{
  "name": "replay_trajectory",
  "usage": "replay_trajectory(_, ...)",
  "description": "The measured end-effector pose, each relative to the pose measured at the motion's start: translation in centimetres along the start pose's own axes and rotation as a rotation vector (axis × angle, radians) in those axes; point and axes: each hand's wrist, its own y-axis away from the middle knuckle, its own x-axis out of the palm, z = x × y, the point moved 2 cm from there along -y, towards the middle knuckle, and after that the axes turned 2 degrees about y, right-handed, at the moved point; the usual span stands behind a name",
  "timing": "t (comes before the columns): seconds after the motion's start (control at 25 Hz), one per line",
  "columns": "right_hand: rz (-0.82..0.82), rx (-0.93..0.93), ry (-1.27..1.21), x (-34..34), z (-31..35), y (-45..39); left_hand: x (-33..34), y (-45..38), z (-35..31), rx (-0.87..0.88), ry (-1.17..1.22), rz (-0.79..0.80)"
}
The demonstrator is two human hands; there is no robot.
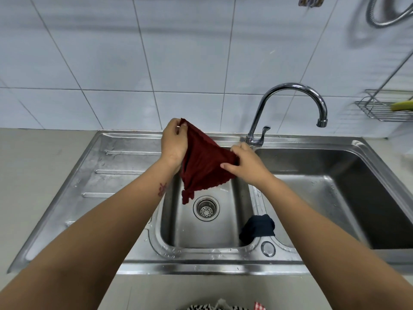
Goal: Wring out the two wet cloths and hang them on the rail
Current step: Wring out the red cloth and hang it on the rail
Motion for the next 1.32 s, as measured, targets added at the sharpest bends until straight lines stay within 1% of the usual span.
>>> replay_trajectory(0.08,0.006,0.000,0.031,0.2,-0.6,0.2,-0.5,-0.4,-0.6,0.027,-0.023,-0.017)
replay_trajectory(0.24,-0.049,0.114,-0.066,0.1,-1.5,0.5,-1.1,-0.9,-1.6,0.061,-0.051,-0.059)
replay_trajectory(0.48,-0.023,0.254,0.036,-0.6,-3.3,0.8,-1.7,-1.2,-2.2,0.086,-0.075,-0.117)
replay_trajectory(0.6,-0.074,0.299,0.007,-1.0,-3.7,1.3,-2.3,-1.2,-2.0,0.083,-0.111,-0.151)
replay_trajectory(0.68,-0.199,0.308,-0.071,-1.9,-3.3,1.4,-2.9,-1.2,-2.1,0.090,-0.153,-0.175)
replay_trajectory(0.72,-0.317,0.295,-0.101,-2.6,-2.9,1.4,-3.2,-1.1,-2.4,0.110,-0.185,-0.193)
replay_trajectory(0.8,-0.615,0.232,-0.098,-4.0,-2.0,1.7,-3.8,-0.6,-3.2,0.210,-0.235,-0.257)
replay_trajectory(0.84,-0.699,0.206,-0.047,-4.3,-1.6,1.7,-4.1,-0.3,-3.4,0.292,-0.307,-0.266)
replay_trajectory(0.88,-0.685,0.203,0.036,-4.3,-1.2,1.5,-4.0,0.1,-3.3,0.373,-0.472,-0.246)
replay_trajectory(0.92,-0.588,0.227,0.130,-4.0,-1.1,1.4,-3.9,0.4,-2.6,0.410,-0.683,-0.187)
replay_trajectory(0.96,-0.504,0.264,0.181,-3.6,-1.2,1.4,-4.0,0.5,-1.7,0.386,-0.831,-0.134)
replay_trajectory(1.0,-0.498,0.296,0.171,-3.5,-1.4,1.5,-4.3,0.5,-1.0,0.333,-0.864,-0.119)
replay_trajectory(1.08,-0.574,0.305,0.109,-4.2,-1.5,1.6,-4.6,0.6,-0.8,0.252,-0.683,-0.201)
replay_trajectory(1.12,-0.592,0.298,0.068,-4.6,-1.5,1.6,-4.8,0.5,-0.9,0.240,-0.626,-0.243)
replay_trajectory(1.16,-0.603,0.288,0.025,-4.8,-1.5,1.5,-4.9,0.6,-0.9,0.253,-0.644,-0.255)
replay_trajectory(1.2,-0.593,0.278,0.004,-5.0,-1.2,1.2,-4.8,0.6,-0.9,0.261,-0.692,-0.219)
replay_trajectory(1.24,-0.535,0.278,0.008,-5.0,-0.8,1.0,-4.6,0.9,-0.7,0.242,-0.725,-0.166)
replay_trajectory(1.28,-0.488,0.286,0.016,-4.9,-0.5,1.0,-4.6,1.1,-0.7,0.216,-0.702,-0.159)
replay_trajectory(1.32,-0.517,0.296,-0.002,-4.9,-0.5,1.1,-4.6,1.4,-0.9,0.210,-0.636,-0.196)
